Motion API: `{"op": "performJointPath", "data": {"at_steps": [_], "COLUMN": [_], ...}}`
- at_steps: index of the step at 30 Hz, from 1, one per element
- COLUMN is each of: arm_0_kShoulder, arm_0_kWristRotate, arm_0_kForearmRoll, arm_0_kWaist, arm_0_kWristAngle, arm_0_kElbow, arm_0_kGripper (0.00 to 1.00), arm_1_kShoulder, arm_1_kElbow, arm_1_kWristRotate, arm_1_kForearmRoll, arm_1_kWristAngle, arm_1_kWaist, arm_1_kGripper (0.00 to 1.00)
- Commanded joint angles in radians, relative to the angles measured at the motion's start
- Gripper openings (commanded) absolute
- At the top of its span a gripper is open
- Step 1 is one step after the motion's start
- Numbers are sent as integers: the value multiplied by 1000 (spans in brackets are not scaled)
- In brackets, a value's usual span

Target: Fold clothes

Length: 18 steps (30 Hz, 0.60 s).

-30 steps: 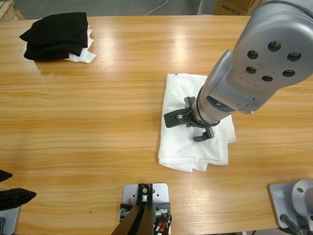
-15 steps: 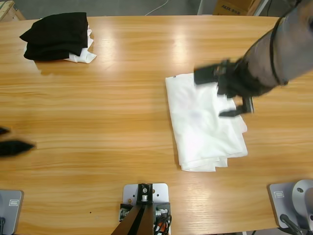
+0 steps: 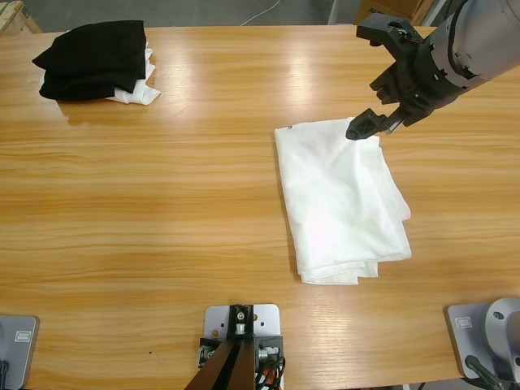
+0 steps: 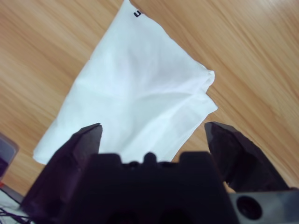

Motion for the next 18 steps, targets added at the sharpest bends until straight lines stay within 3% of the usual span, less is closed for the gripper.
{"op": "performJointPath", "data": {"at_steps": [1,7,18], "arm_0_kShoulder": [237,361,487], "arm_0_kWristRotate": [82,65,97], "arm_0_kForearmRoll": [33,33,113], "arm_0_kWaist": [97,76,58], "arm_0_kWristAngle": [-36,-33,-94], "arm_0_kElbow": [-124,-284,-302], "arm_0_kGripper": [1000,1000,999], "arm_1_kShoulder": [87,125,137], "arm_1_kElbow": [18,-10,-14], "arm_1_kWristRotate": [-10,-12,-12], "arm_1_kForearmRoll": [-45,-54,-54], "arm_1_kWristAngle": [14,15,18], "arm_1_kWaist": [-28,-28,-37], "arm_1_kGripper": [885,885,885]}}
